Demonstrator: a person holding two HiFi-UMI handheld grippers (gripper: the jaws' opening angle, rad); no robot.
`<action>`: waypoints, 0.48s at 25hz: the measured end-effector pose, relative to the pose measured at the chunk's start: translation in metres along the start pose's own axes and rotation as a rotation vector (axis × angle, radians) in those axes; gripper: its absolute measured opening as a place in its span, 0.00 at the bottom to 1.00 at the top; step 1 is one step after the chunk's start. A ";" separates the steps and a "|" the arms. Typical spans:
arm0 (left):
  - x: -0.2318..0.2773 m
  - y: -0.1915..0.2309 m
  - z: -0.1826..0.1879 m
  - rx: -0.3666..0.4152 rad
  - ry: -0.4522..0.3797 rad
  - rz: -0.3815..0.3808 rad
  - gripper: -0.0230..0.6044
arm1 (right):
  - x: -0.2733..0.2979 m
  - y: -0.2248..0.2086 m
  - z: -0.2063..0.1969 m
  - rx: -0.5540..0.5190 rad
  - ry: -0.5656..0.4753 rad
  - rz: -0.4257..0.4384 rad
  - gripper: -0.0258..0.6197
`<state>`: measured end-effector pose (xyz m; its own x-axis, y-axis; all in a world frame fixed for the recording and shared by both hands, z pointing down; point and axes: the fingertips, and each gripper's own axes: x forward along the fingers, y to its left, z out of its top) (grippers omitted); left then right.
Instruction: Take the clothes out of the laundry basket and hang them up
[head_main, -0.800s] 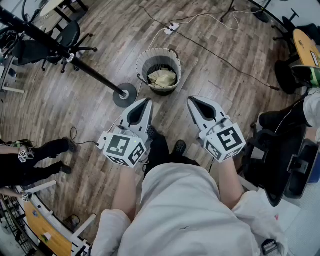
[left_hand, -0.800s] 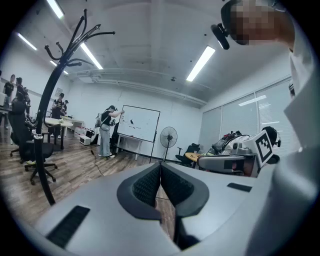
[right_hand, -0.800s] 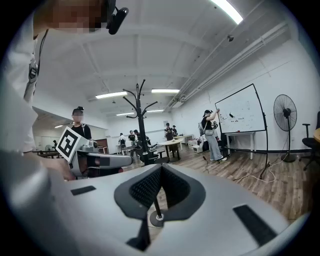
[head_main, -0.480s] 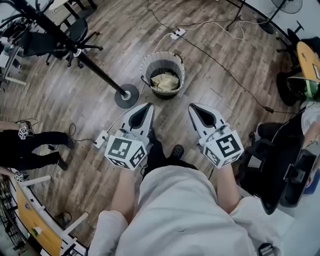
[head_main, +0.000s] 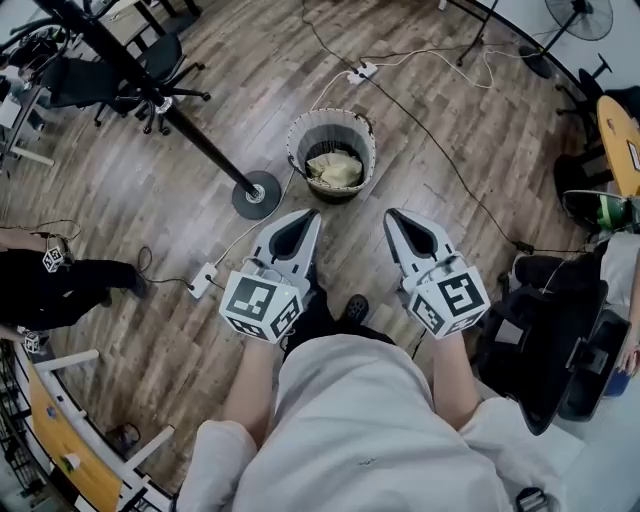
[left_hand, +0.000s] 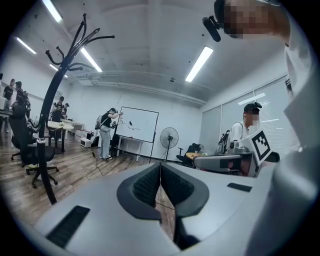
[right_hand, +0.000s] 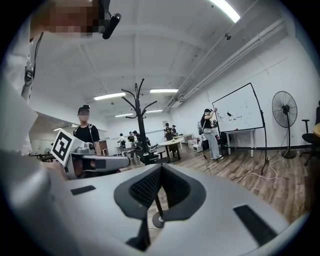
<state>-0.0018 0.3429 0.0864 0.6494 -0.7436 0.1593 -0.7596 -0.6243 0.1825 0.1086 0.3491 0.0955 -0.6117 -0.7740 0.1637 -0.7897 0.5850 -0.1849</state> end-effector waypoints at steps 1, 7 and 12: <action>0.002 0.003 0.001 0.000 0.001 -0.004 0.07 | 0.004 0.000 0.001 -0.003 0.002 0.001 0.05; 0.012 0.033 0.016 0.012 0.004 -0.046 0.07 | 0.039 0.004 0.010 -0.017 0.026 -0.006 0.05; 0.026 0.056 0.025 0.023 0.004 -0.088 0.07 | 0.067 0.001 0.016 -0.020 0.040 -0.032 0.05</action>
<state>-0.0288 0.2828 0.0761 0.7139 -0.6844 0.1477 -0.7000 -0.6928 0.1733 0.0674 0.2943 0.0909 -0.5871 -0.7825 0.2075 -0.8095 0.5650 -0.1596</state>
